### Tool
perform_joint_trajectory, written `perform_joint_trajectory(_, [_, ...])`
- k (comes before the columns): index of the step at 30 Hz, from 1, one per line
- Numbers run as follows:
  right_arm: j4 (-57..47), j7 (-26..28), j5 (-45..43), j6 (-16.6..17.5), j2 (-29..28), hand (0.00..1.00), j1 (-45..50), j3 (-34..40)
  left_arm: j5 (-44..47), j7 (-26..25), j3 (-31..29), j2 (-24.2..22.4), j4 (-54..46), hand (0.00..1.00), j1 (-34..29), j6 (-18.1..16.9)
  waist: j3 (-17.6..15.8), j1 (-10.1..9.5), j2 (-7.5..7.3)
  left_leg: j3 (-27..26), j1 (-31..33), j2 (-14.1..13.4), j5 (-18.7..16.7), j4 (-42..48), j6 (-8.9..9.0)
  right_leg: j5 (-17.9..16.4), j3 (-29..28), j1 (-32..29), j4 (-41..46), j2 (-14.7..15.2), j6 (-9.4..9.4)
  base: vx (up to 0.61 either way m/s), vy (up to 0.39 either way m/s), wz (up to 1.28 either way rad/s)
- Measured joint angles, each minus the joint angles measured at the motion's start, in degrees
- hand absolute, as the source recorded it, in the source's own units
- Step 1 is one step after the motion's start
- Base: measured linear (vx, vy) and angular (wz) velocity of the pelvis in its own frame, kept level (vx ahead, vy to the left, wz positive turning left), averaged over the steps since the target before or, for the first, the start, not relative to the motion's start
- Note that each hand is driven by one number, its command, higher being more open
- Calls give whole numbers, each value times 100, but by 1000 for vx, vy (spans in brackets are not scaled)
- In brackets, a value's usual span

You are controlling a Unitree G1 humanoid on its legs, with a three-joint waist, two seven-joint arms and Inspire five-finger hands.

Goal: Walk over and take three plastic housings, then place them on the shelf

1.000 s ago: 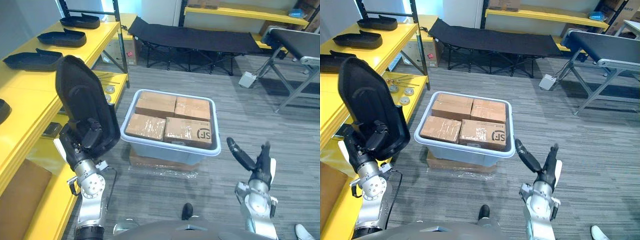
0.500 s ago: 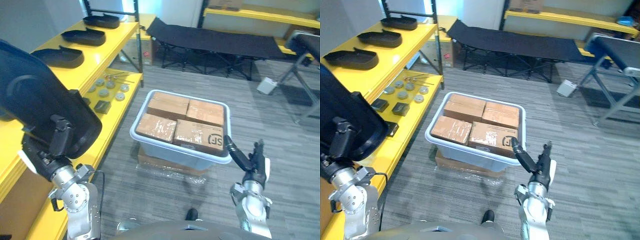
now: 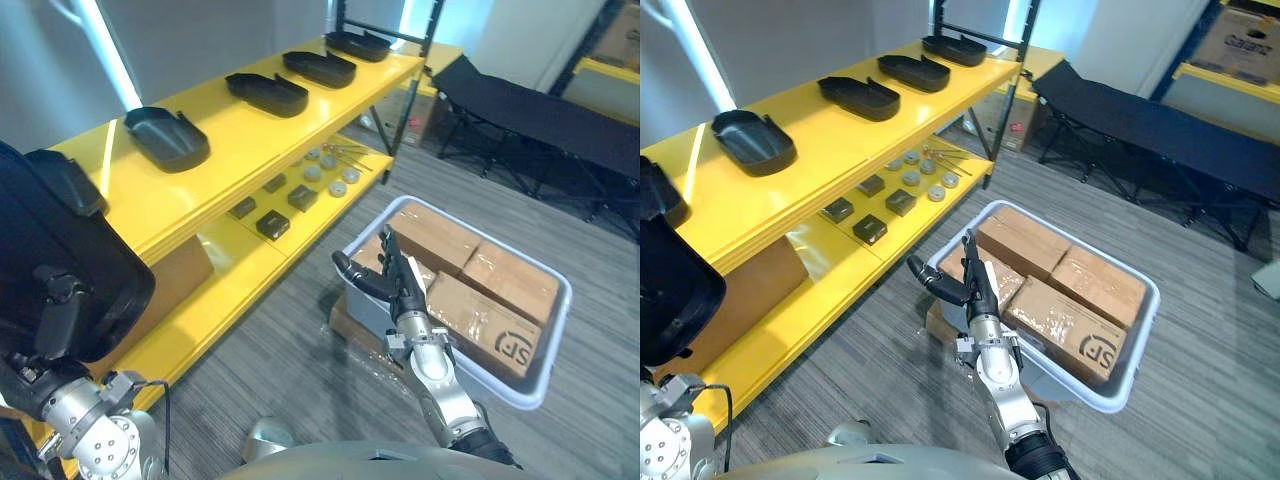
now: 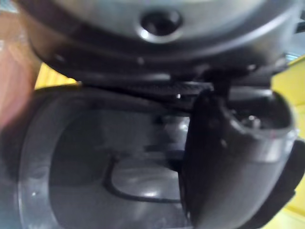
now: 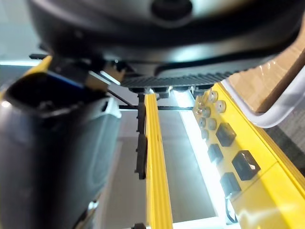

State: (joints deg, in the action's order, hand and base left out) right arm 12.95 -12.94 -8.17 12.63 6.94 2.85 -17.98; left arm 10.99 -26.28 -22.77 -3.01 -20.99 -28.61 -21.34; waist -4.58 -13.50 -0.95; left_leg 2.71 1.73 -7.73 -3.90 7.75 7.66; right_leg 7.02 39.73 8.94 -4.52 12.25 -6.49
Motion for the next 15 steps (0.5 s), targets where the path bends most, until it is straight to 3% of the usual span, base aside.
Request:
perform_joint_trajectory(2, [-1, -53, 138, -79, 11, 100, 11, 71, 11, 370, 6, 6, -12, 0, -43, 0, -8, 183, -5, -210, 198, -37, 28, -2, -304, -59, 506, 180, 5, 51, -38, 10, -13, 132])
perform_joint_trajectory(3, [-7, -198, 267, -128, 54, 100, 54, 172, 11, 693, 94, 54, -14, 0, 37, 0, -31, 405, 16, -853, 283, -251, 191, 19, -378, -130, 888, 329, 114, 104, -93, 39, 20, 148])
perform_joint_trajectory(5, [-2, -355, 347, -137, 234, 100, 77, 307, 13, 948, 328, 104, -55, 0, 158, 0, -107, 387, 135, -1060, 264, -289, 508, -21, -55, -244, 1056, 383, 357, 226, -175, 23, 132, 94])
perform_joint_trajectory(9, [-2, -300, 335, -95, 205, 100, 77, 395, 49, 1030, 454, 197, -508, 0, 154, 0, -207, 303, 264, -1323, 163, -182, 538, -123, -136, -287, 731, 172, 587, 469, -169, -10, 132, -20])
perform_joint_trajectory(13, [-54, -16, 314, 54, 228, 100, 108, 449, 37, 1023, 810, 330, -651, 0, 163, 5, -220, 487, 279, -1350, 188, -182, 488, -126, -197, -511, 540, -7, 900, 568, -160, -17, 22, -8])
perform_joint_trajectory(15, [-280, -2, 317, 125, 237, 100, 303, 525, 39, 1144, 1193, 393, -625, 0, 225, 27, -273, 675, 301, -1025, 197, -113, 606, -279, -213, -928, 227, -69, 1301, 572, -216, -30, -33, 60])
